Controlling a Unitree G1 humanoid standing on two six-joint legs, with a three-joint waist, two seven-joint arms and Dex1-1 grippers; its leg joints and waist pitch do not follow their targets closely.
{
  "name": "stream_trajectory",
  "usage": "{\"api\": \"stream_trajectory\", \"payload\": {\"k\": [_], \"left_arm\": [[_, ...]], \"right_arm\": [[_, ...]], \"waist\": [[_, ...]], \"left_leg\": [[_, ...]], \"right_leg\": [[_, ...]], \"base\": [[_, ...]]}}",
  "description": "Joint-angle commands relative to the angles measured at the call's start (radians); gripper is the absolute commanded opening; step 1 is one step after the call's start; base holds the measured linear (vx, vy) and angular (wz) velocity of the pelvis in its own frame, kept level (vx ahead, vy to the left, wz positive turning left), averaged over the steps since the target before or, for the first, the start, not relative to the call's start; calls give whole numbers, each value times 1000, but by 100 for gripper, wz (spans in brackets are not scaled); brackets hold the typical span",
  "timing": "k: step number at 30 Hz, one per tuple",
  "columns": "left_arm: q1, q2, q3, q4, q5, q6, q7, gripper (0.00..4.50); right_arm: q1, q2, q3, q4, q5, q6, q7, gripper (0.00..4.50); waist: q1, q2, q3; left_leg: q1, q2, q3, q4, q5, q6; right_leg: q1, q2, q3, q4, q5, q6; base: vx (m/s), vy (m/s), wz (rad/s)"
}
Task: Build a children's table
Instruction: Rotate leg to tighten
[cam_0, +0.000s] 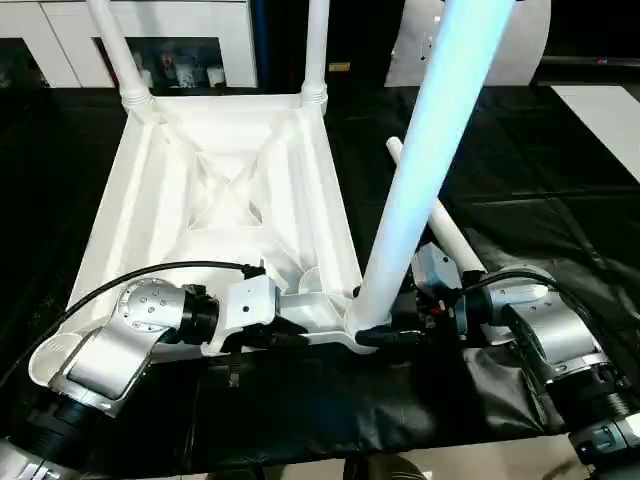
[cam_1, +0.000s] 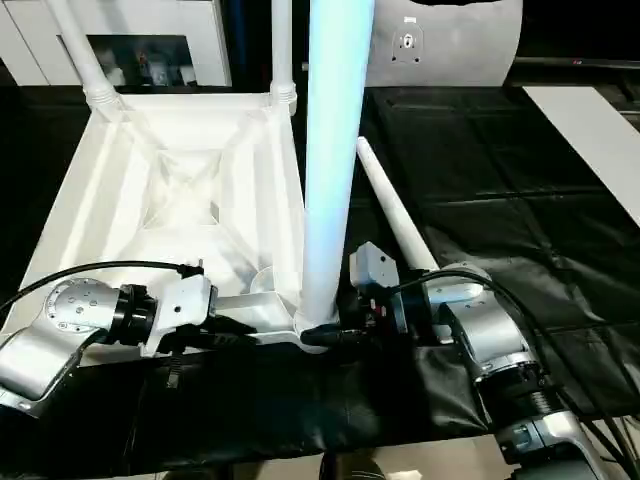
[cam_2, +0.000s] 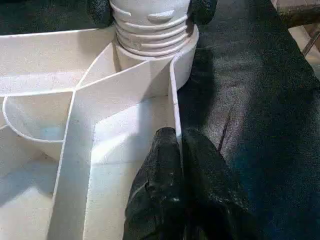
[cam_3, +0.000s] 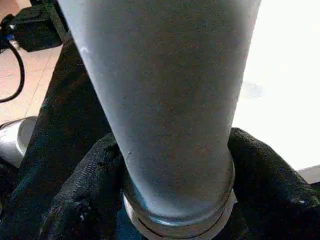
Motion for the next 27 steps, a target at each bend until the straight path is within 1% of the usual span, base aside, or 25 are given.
{"api": "stream_trajectory", "payload": {"k": [1,3,4,6,7,8,9,10,11,12,13,14,15,16,17,18,19,20,21,22,23,24,25,26,27], "left_arm": [[11,9,-61,8,16,-12,-51,0],[16,6,-57,7,12,-10,-46,0],[26,-3,-49,-5,4,7,-28,0],[42,-30,-30,-44,-9,63,30,0],[48,-58,-14,-75,-28,116,72,0],[53,-78,-3,-96,-43,153,99,0],[58,-114,12,-125,-52,209,157,0],[59,-122,15,-131,-54,222,171,0],[64,-148,18,-145,-39,241,217,0],[73,-186,18,-161,-22,265,274,0],[82,-216,16,-168,-11,274,314,0],[95,-259,13,-179,3,286,371,0],[101,-276,12,-181,7,289,390,0],[111,-333,6,-177,44,291,467,0],[111,-333,6,-177,44,291,467,0],[109,-380,-2,-174,83,307,541,0],[103,-415,-5,-172,110,319,598,0],[95,-451,-3,-166,125,332,650,0],[90,-472,-3,-165,134,342,678,0],[88,-481,-3,-164,139,347,691,0],[80,-501,-5,-160,156,356,725,0],[77,-504,-6,-159,159,356,730,0],[66,-524,-18,-155,177,353,749,0],[65,-526,-21,-156,176,350,744,0],[64,-528,-23,-156,175,347,740,0]], "right_arm": [[4,-4,4,-6,5,0,12,277],[13,-3,8,-12,8,5,10,275],[27,2,8,-25,13,19,1,271],[52,31,-2,-45,28,65,-54,270],[61,59,-13,-55,34,109,-109,270],[66,78,-20,-61,37,140,-146,270],[79,116,-28,-76,42,169,-208,270],[82,125,-30,-80,43,175,-222,270],[97,155,-28,-96,42,194,-265,270],[114,197,-21,-104,25,199,-330,270],[123,232,-19,-101,7,196,-386,270],[135,283,-15,-96,-19,191,-469,270],[138,302,-15,-91,-29,187,-502,270],[137,373,-31,-65,-43,191,-608,270],[137,373,-31,-65,-43,191,-608,270],[124,432,-56,-40,-55,198,-704,270],[111,471,-79,-20,-63,206,-777,270],[99,504,-101,-4,-66,216,-841,270],[93,522,-111,3,-70,226,-878,270],[90,530,-116,6,-71,230,-895,270],[86,543,-121,12,-76,238,-925,270],[86,545,-121,13,-77,236,-928,270],[88,550,-127,17,-90,209,-949,305],[89,550,-133,18,-89,199,-949,305],[90,549,-138,19,-87,190,-948,340]], "waist": [[-6,0,-53],[-5,0,-53],[-5,2,-54],[-5,3,-54],[-4,3,-54],[-7,2,-53],[-8,5,-45],[-11,2,-39],[-11,1,-37],[-14,1,-34],[-22,-2,-30],[-33,-3,-29],[-41,-7,-29],[-43,-8,-29],[-50,-7,-29],[-53,-8,-27],[-54,-9,-29],[-55,-5,-28],[-56,-2,-30],[-55,-3,-34],[-55,-2,-34],[-54,-1,-36],[-52,-2,-38],[-50,-3,-41],[-48,-2,-44]], "left_leg": [[5,63,-12,-54,-56,142],[5,63,-11,-54,-54,143],[6,63,-11,-54,-53,143],[4,65,-13,-54,-43,143],[6,66,-12,-55,-52,139],[4,67,-12,-56,-53,134],[3,65,-14,-61,-97,119],[5,63,-13,-65,-158,88],[5,61,-16,-67,-185,75],[4,61,-21,-71,-216,52],[1,59,-25,-74,-235,37],[4,60,-26,-76,-253,24],[-2,54,-31,-76,-265,20],[0,52,-33,-76,-269,22],[0,52,-31,-75,-270,23],[4,49,-32,-73,-280,32],[5,49,-31,-73,-278,32],[6,48,-31,-72,-282,31],[6,49,-32,-72,-279,30],[4,50,-31,-72,-272,30],[4,53,-31,-74,-265,31],[3,56,-30,-76,-256,36],[2,57,-27,-76,-244,42],[2,57,-24,-74,-225,48],[3,57,-21,-71,-202,56]], "right_leg": [[58,-85,64,-54,-89,-269],[58,-85,64,-54,-87,-270],[59,-84,64,-54,-82,-271],[60,-85,65,-51,-61,-278],[59,-86,65,-53,-70,-279],[61,-85,65,-52,-72,-280],[58,-86,63,-64,-148,-272],[56,-88,63,-77,-267,-244],[55,-89,63,-83,-334,-224],[56,-91,62,-91,-434,-185],[54,-91,61,-99,-494,-154],[48,-91,63,-104,-528,-134],[51,-94,60,-107,-573,-111],[50,-93,59,-110,-593,-100],[45,-93,62,-112,-599,-95],[39,-93,62,-119,-634,-75],[36,-91,62,-119,-634,-72],[34,-92,61,-121,-644,-69],[33,-91,60,-122,-630,-71],[35,-89,60,-119,-601,-73],[34,-88,61,-117,-570,-79],[35,-85,62,-112,-505,-88],[37,-83,63,-107,-440,-101],[39,-84,64,-101,-383,-117],[41,-84,66,-96,-324,-136]], "base": [[0,0,0],[0,0,0],[0,0,0],[0,0,0],[0,0,0],[0,0,0],[0,0,0],[0,0,0],[-56,1,-5],[-50,2,-8],[-50,2,-8],[0,0,0],[0,0,0],[0,0,0],[0,0,0],[0,0,0],[0,0,0],[0,0,0],[0,0,0],[0,0,0],[0,0,0],[0,0,0],[0,0,0],[0,0,0],[0,0,0]]}}
